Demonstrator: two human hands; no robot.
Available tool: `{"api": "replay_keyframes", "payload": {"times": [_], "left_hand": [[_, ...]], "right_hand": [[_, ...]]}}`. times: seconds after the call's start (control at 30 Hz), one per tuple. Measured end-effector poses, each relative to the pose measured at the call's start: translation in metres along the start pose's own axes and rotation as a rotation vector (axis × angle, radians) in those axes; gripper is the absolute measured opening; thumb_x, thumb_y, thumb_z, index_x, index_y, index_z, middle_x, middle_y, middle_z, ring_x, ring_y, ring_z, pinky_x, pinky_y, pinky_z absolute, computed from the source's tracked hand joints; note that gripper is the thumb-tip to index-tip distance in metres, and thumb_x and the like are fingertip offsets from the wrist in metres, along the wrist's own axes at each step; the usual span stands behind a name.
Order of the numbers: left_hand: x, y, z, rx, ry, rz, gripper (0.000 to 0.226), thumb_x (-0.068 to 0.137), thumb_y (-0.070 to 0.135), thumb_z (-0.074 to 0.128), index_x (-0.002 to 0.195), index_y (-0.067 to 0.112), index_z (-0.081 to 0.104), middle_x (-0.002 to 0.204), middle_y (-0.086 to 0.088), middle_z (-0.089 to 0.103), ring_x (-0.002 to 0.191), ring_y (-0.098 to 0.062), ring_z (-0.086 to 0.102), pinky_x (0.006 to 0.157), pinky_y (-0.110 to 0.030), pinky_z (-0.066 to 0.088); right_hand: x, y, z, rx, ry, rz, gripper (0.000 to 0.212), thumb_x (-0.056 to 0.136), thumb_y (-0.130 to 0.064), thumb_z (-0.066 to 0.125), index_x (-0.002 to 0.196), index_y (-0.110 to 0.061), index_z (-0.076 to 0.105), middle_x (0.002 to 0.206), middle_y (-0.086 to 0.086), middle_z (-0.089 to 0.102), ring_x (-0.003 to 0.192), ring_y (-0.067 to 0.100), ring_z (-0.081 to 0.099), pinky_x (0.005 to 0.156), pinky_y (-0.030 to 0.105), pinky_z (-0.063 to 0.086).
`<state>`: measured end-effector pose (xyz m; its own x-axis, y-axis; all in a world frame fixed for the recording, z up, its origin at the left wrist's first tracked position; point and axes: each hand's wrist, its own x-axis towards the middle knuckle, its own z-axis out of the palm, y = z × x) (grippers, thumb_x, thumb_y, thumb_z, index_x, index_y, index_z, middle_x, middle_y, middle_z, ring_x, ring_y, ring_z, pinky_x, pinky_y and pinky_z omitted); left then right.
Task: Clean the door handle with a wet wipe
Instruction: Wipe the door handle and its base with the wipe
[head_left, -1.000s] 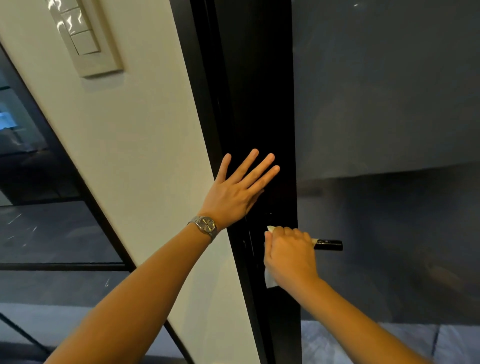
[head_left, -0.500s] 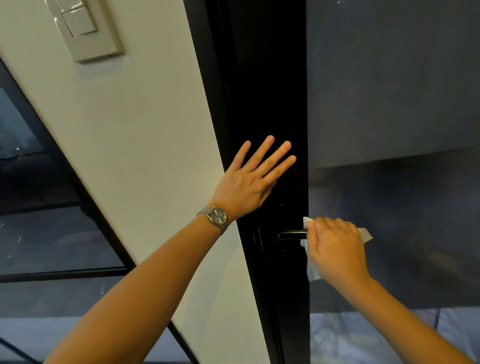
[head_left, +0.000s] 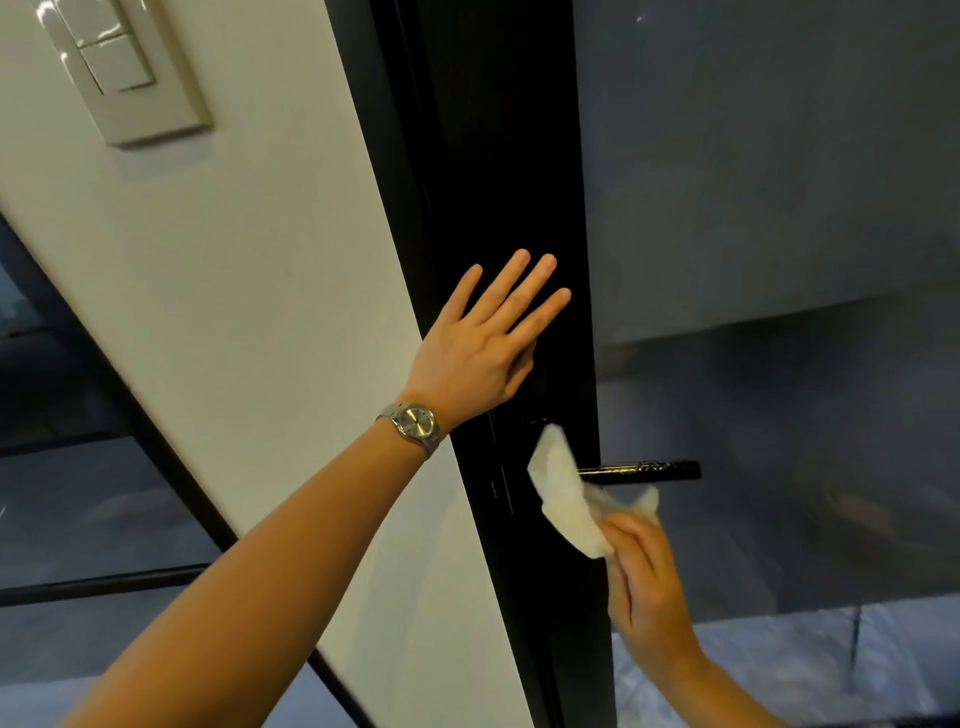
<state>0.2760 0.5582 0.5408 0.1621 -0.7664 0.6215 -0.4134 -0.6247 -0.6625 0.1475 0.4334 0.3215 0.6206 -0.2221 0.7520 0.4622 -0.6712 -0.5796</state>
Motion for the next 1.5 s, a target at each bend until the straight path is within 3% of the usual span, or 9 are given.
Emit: {"api": "replay_keyframes", "payload": {"times": [0.17, 0.37, 0.53, 0.73, 0.93, 1.1, 1.23, 1.33, 1.5], "left_hand": [[0.000, 0.001, 0.004, -0.024, 0.019, -0.003, 0.054, 0.091, 0.037, 0.039, 0.142, 0.023, 0.031, 0.150, -0.007, 0.031, 0.139, -0.027, 0.025, 0.112, -0.040, 0.021], [-0.001, 0.002, 0.006, -0.054, 0.034, -0.023, 0.053, 0.091, 0.037, 0.039, 0.141, 0.023, 0.033, 0.149, -0.006, 0.033, 0.138, -0.027, 0.027, 0.110, -0.038, 0.027], [0.000, 0.003, 0.006, -0.055, 0.046, -0.019, 0.054, 0.089, 0.036, 0.044, 0.140, 0.023, 0.035, 0.148, -0.006, 0.035, 0.137, -0.027, 0.030, 0.108, -0.038, 0.029], [-0.001, 0.003, 0.007, -0.071, 0.055, -0.024, 0.053, 0.089, 0.036, 0.045, 0.139, 0.023, 0.037, 0.147, -0.007, 0.037, 0.136, -0.028, 0.032, 0.108, -0.038, 0.030], [-0.001, 0.003, 0.009, -0.068, 0.072, -0.030, 0.052, 0.089, 0.036, 0.044, 0.139, 0.023, 0.038, 0.147, -0.006, 0.037, 0.136, -0.027, 0.032, 0.107, -0.037, 0.032], [-0.001, 0.002, 0.009, -0.069, 0.065, -0.028, 0.052, 0.090, 0.036, 0.044, 0.139, 0.023, 0.037, 0.147, -0.006, 0.037, 0.136, -0.027, 0.032, 0.107, -0.038, 0.033], [-0.002, 0.004, 0.009, -0.075, 0.063, -0.026, 0.052, 0.089, 0.036, 0.045, 0.140, 0.022, 0.037, 0.147, -0.006, 0.037, 0.137, -0.027, 0.032, 0.107, -0.037, 0.032], [-0.001, 0.002, 0.009, -0.068, 0.074, -0.027, 0.052, 0.089, 0.036, 0.044, 0.139, 0.022, 0.038, 0.146, -0.006, 0.038, 0.136, -0.027, 0.033, 0.106, -0.037, 0.033], [-0.001, 0.003, 0.009, -0.081, 0.069, -0.030, 0.052, 0.089, 0.036, 0.044, 0.139, 0.022, 0.038, 0.146, -0.006, 0.038, 0.136, -0.028, 0.033, 0.106, -0.037, 0.034]], "right_hand": [[0.009, -0.016, 0.023, 0.236, 0.069, 0.797, 0.020, 0.097, -0.016, 0.043, 0.099, -0.006, 0.061, 0.081, 0.002, 0.057, 0.081, 0.019, 0.057, 0.060, 0.010, 0.042], [0.053, -0.039, 0.029, 0.468, 0.171, 0.975, 0.014, 0.093, -0.016, 0.055, 0.080, -0.011, 0.055, 0.068, -0.001, 0.053, 0.066, 0.012, 0.052, 0.060, 0.022, 0.042], [0.054, -0.056, 0.045, 0.537, 0.227, 0.975, 0.014, 0.085, -0.014, 0.066, 0.076, -0.020, 0.057, 0.076, -0.003, 0.061, 0.076, 0.013, 0.059, 0.076, 0.028, 0.050], [0.065, -0.073, 0.066, 0.262, 0.029, 0.694, 0.023, 0.092, -0.010, 0.054, 0.110, -0.004, 0.067, 0.091, -0.001, 0.066, 0.087, 0.009, 0.063, 0.067, 0.000, 0.043], [0.040, -0.052, 0.060, 0.045, -0.395, 0.508, 0.033, 0.095, -0.011, 0.049, 0.128, -0.012, 0.055, 0.119, 0.009, 0.064, 0.114, 0.020, 0.059, 0.089, 0.011, 0.044], [0.065, -0.066, 0.051, 0.219, -0.329, 0.578, 0.044, 0.096, -0.003, 0.045, 0.137, -0.018, 0.046, 0.131, 0.008, 0.053, 0.123, 0.021, 0.050, 0.098, 0.020, 0.042], [0.053, -0.047, 0.021, 0.100, -0.355, 0.476, 0.043, 0.092, 0.001, 0.050, 0.133, -0.014, 0.051, 0.112, 0.005, 0.054, 0.101, 0.017, 0.054, 0.075, -0.001, 0.040], [0.048, -0.020, 0.005, -0.054, -0.159, 0.551, 0.035, 0.089, 0.007, 0.051, 0.122, 0.000, 0.058, 0.111, 0.013, 0.055, 0.102, 0.023, 0.057, 0.089, 0.018, 0.047], [0.051, -0.025, 0.027, -0.069, -0.184, 0.622, 0.019, 0.093, -0.003, 0.050, 0.104, 0.005, 0.062, 0.091, 0.009, 0.052, 0.089, 0.024, 0.059, 0.080, 0.021, 0.048]]}}
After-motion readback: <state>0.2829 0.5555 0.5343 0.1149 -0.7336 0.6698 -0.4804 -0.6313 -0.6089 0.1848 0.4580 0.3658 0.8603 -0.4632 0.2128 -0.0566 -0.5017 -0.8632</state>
